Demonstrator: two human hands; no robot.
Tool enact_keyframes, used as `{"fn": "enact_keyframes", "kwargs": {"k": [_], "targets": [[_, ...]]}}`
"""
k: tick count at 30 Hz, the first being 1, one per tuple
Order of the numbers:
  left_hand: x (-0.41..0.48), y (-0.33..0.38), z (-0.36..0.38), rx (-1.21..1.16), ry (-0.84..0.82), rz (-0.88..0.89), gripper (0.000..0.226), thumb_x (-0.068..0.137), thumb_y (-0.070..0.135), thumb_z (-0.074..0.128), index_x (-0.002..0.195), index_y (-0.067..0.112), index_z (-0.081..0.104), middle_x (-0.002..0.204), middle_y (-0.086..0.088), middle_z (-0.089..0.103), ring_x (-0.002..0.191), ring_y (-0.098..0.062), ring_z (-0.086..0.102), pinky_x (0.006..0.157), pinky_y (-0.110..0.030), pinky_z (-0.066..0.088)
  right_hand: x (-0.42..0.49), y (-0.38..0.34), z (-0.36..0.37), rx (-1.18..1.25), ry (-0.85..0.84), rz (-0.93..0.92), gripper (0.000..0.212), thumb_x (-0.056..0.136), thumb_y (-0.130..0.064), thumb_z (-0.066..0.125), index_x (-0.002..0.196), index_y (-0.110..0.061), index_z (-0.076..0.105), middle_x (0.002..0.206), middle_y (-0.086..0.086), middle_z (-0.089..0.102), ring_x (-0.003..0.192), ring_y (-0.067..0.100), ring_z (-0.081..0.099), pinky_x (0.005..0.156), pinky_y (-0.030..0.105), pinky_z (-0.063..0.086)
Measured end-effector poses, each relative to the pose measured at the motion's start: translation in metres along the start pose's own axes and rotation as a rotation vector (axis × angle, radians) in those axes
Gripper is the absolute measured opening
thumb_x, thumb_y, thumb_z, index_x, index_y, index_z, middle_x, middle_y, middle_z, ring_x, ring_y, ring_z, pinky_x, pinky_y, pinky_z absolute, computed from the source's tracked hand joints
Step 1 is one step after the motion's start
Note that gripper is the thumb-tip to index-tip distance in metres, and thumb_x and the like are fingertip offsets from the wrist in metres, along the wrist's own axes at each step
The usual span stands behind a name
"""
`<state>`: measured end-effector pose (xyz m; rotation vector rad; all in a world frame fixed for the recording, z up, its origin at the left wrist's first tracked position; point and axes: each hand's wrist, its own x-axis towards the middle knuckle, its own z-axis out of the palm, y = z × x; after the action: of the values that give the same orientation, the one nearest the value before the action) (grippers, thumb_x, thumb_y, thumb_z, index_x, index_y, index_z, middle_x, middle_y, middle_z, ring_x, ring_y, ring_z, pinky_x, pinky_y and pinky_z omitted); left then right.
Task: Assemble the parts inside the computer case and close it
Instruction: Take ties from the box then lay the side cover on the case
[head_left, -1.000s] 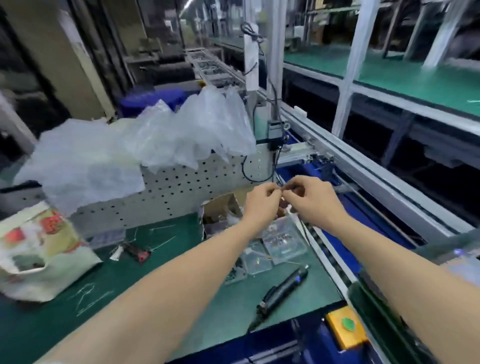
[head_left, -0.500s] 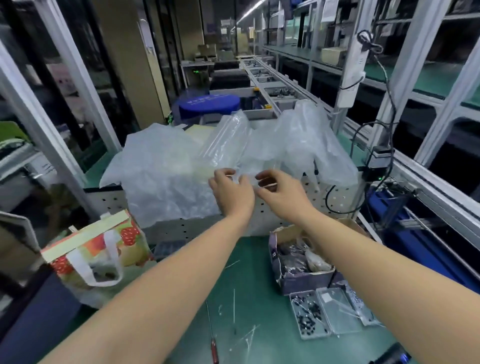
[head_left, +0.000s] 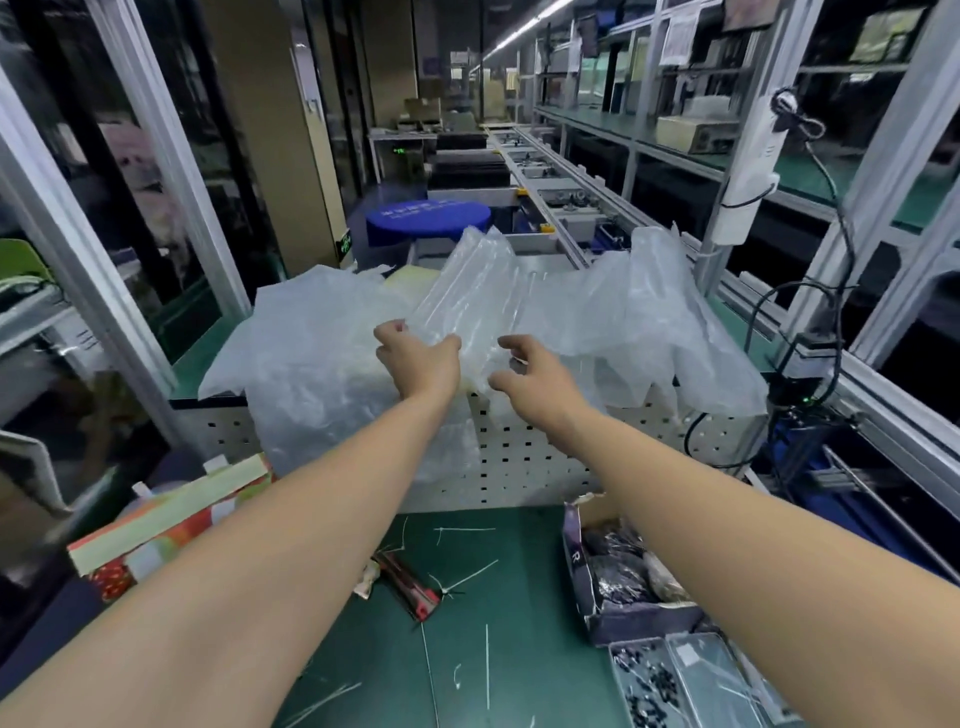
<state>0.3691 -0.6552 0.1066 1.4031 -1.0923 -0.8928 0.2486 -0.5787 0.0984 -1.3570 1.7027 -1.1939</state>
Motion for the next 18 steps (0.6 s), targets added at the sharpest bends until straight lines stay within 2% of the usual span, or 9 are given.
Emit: {"fn": "enact_keyframes", "kwargs": {"k": [2, 4, 5, 7, 9, 11, 13, 16, 18], "targets": [[-0.001, 0.0, 0.001, -0.077, 0.05, 0.034, 0.052, 0.079, 0.008, 0.071, 0.113, 0.024, 0.035, 0.12, -0.008, 0.045, 0.083, -0.018, 0.053, 0.082, -0.04, 0.053, 0.002, 0.002, -0.001, 0.026, 0.017, 0.011, 0.058, 0.096, -0.019, 0.064, 0.151, -0.029, 0.046, 0.155, 0.004, 0.048, 0.141, 0.014, 0.048, 0.067, 0.014, 0.044], [-0.002, 0.0, 0.001, -0.126, 0.08, 0.059, 0.045, 0.08, 0.006, 0.067, 0.107, 0.025, 0.037, 0.114, -0.008, 0.048, 0.079, -0.017, 0.053, 0.076, -0.035, 0.05, 0.003, 0.001, -0.001, 0.053, 0.027, 0.031, 0.06, 0.096, -0.018, 0.065, 0.151, -0.029, 0.046, 0.154, 0.007, 0.048, 0.141, 0.019, 0.049, 0.086, 0.025, 0.046], [-0.002, 0.001, 0.001, -0.156, 0.086, 0.063, 0.04, 0.081, 0.01, 0.067, 0.103, 0.025, 0.037, 0.111, -0.007, 0.05, 0.079, -0.018, 0.054, 0.073, -0.033, 0.048, 0.003, 0.001, -0.001, 0.051, 0.027, 0.046, 0.061, 0.096, -0.019, 0.064, 0.152, -0.031, 0.045, 0.153, 0.009, 0.048, 0.137, 0.023, 0.052, 0.091, 0.031, 0.048], [0.001, 0.005, -0.001, -0.251, 0.091, 0.052, 0.031, 0.087, 0.021, 0.069, 0.093, 0.026, 0.039, 0.097, 0.0, 0.054, 0.074, -0.016, 0.053, 0.064, -0.026, 0.043, 0.003, -0.002, -0.002, 0.031, 0.005, 0.08, 0.068, 0.095, -0.019, 0.064, 0.156, -0.034, 0.038, 0.156, 0.009, 0.044, 0.132, 0.028, 0.052, 0.091, 0.034, 0.048], [0.006, 0.012, -0.006, -0.335, 0.137, 0.005, 0.027, 0.09, 0.023, 0.065, 0.086, 0.026, 0.039, 0.085, 0.005, 0.05, 0.068, -0.012, 0.049, 0.054, -0.019, 0.038, 0.001, -0.003, -0.002, 0.034, -0.022, 0.112, 0.077, 0.094, -0.019, 0.065, 0.16, -0.038, 0.03, 0.161, 0.008, 0.039, 0.129, 0.026, 0.048, 0.09, 0.033, 0.042], [0.014, 0.022, -0.015, -0.406, 0.211, -0.059, 0.019, 0.092, 0.018, 0.058, 0.091, 0.022, 0.039, 0.084, 0.005, 0.049, 0.067, -0.013, 0.047, 0.052, -0.022, 0.036, -0.001, -0.004, -0.003, 0.034, -0.031, 0.121, 0.081, 0.093, -0.019, 0.065, 0.161, -0.04, 0.026, 0.16, 0.007, 0.04, 0.113, 0.022, 0.051, 0.077, 0.027, 0.043], [0.023, 0.03, -0.025, -0.482, 0.256, -0.096, 0.018, 0.093, 0.015, 0.053, 0.102, 0.019, 0.038, 0.091, 0.002, 0.049, 0.071, -0.017, 0.048, 0.058, -0.028, 0.038, -0.002, -0.004, -0.001, 0.021, -0.025, 0.123, 0.079, 0.094, -0.02, 0.064, 0.161, -0.04, 0.027, 0.159, 0.006, 0.042, 0.099, 0.015, 0.058, 0.064, 0.024, 0.041], [0.036, 0.039, -0.045, -0.525, 0.316, -0.086, 0.032, 0.097, 0.013, 0.046, 0.128, 0.017, 0.037, 0.111, -0.005, 0.05, 0.086, -0.023, 0.055, 0.071, -0.033, 0.046, -0.003, -0.006, 0.003, 0.031, -0.004, 0.135, 0.066, 0.097, -0.021, 0.061, 0.157, -0.035, 0.037, 0.151, 0.008, 0.05, 0.099, 0.015, 0.061, 0.063, 0.024, 0.041], [0.041, 0.044, -0.057, -0.531, 0.36, -0.059, 0.037, 0.102, 0.015, 0.041, 0.139, 0.015, 0.039, 0.119, 0.0, 0.046, 0.084, -0.011, 0.053, 0.066, -0.019, 0.044, -0.005, -0.01, 0.007, 0.051, 0.023, 0.124, 0.052, 0.098, -0.021, 0.061, 0.147, -0.032, 0.049, 0.135, 0.005, 0.058, 0.09, 0.01, 0.062, 0.063, 0.024, 0.044]]}}
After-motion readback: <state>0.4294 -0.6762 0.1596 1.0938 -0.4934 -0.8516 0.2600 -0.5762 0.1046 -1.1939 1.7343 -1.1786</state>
